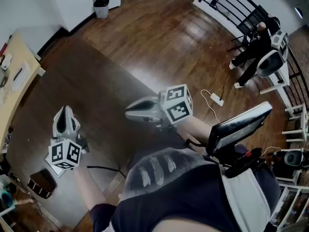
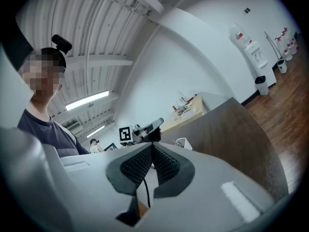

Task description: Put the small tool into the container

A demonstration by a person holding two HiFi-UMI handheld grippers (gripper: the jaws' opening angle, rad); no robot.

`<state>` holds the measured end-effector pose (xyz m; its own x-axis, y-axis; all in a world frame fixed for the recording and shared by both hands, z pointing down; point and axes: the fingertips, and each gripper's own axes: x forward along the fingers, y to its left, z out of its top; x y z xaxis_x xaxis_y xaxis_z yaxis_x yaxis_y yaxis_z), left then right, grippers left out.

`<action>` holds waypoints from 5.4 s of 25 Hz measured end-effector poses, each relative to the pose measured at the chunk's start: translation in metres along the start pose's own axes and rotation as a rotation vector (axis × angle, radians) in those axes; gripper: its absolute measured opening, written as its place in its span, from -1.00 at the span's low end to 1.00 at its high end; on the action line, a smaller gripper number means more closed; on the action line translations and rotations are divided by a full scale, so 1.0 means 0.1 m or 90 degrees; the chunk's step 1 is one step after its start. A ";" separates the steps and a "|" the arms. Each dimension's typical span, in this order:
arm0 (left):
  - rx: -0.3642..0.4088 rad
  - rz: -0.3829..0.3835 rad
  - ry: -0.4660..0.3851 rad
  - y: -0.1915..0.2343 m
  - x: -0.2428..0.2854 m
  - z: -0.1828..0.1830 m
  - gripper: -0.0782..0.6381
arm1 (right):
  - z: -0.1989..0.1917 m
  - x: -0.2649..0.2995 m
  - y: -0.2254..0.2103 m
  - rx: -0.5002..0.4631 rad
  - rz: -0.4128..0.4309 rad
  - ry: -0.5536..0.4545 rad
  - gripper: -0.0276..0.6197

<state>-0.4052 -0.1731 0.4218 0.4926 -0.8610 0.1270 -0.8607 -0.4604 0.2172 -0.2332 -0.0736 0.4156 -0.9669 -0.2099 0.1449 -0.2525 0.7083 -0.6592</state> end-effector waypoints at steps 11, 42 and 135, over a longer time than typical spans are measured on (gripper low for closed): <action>0.059 -0.065 0.047 -1.20 0.21 0.15 -0.79 | 0.22 -0.95 0.10 0.030 0.047 -0.148 -0.91; 0.137 -0.387 0.161 -5.71 2.11 -0.46 -0.79 | -0.48 -5.59 -0.68 0.200 -0.017 -0.633 -0.91; 0.095 -0.168 0.103 -5.07 7.63 0.07 -0.79 | 3.71 -6.05 -5.25 0.187 0.076 -0.219 -0.91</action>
<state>0.4062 -0.5981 0.4021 0.7049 -0.6677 0.2393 -0.7040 -0.6999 0.1207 0.4978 -0.5682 0.4001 -0.9081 -0.3846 -0.1657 -0.0707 0.5307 -0.8446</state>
